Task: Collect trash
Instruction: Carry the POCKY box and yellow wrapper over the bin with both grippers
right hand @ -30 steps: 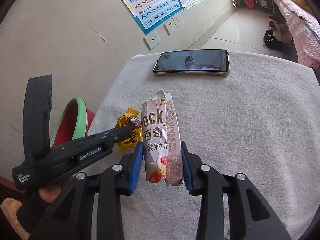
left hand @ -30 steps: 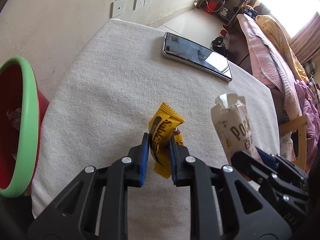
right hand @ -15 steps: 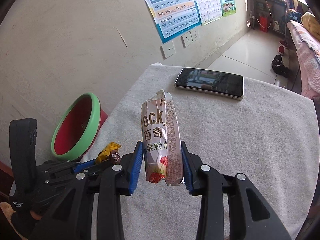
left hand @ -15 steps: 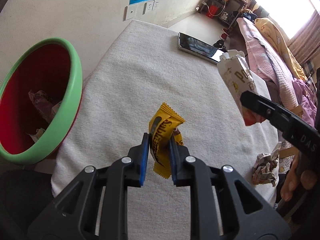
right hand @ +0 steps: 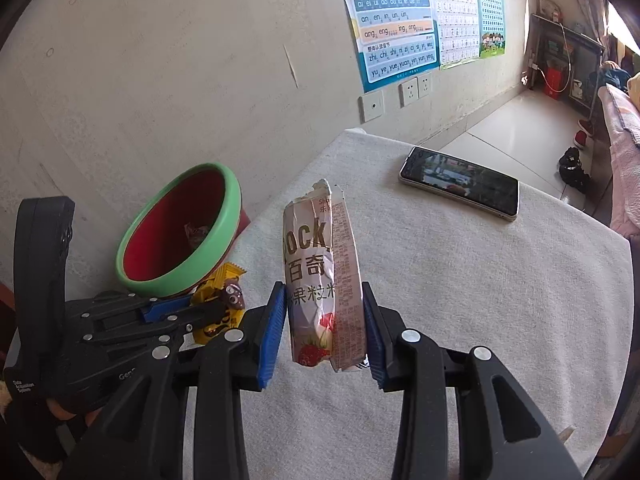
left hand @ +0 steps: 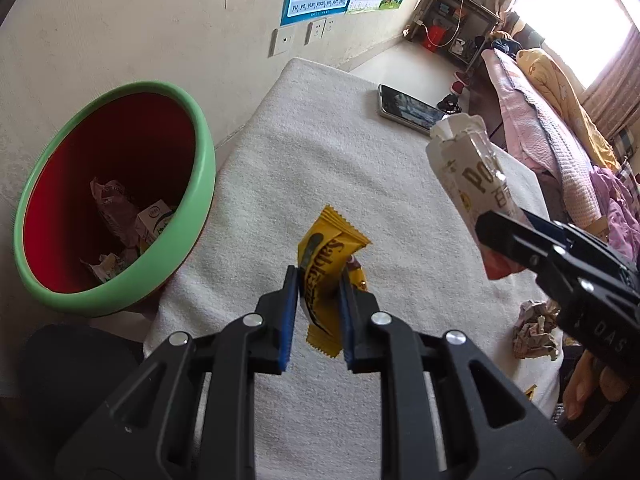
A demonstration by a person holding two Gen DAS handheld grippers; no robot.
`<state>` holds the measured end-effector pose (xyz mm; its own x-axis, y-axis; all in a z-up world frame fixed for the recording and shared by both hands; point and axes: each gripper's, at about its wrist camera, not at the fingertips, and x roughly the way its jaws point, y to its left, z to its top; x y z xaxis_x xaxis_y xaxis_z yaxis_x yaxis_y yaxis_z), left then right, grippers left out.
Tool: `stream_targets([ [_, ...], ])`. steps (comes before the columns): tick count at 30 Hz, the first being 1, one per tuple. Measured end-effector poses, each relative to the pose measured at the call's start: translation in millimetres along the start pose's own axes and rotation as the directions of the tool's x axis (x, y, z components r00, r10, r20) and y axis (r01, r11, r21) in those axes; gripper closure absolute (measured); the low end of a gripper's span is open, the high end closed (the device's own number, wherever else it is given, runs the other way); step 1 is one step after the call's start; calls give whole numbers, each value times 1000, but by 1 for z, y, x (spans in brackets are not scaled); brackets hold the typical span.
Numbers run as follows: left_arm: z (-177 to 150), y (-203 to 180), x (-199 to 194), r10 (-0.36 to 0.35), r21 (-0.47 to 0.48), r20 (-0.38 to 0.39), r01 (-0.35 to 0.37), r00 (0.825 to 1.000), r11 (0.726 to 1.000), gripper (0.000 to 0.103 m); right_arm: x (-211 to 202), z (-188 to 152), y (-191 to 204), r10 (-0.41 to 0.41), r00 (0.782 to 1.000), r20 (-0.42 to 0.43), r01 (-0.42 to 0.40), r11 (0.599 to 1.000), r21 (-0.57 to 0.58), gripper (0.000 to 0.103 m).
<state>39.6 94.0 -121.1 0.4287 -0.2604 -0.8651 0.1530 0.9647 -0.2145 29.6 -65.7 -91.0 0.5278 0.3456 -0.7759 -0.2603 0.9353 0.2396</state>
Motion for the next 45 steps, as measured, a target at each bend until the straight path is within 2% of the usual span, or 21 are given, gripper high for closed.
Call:
stream_targets([
  [15,8,41,-16,77,-48,43,-75,996,996,85,4,0,42,39,999,-15,-40,997,-72,67],
  [31,21,68,-34,126,-83,91,-119,988,989,85,11,14,65,54,998,-15,-56,992,-118,67],
  [45,22,101,-42,172,-129,97,-159,980,979,84,30,20,83,77,995,-56,-84,987,-138,67],
])
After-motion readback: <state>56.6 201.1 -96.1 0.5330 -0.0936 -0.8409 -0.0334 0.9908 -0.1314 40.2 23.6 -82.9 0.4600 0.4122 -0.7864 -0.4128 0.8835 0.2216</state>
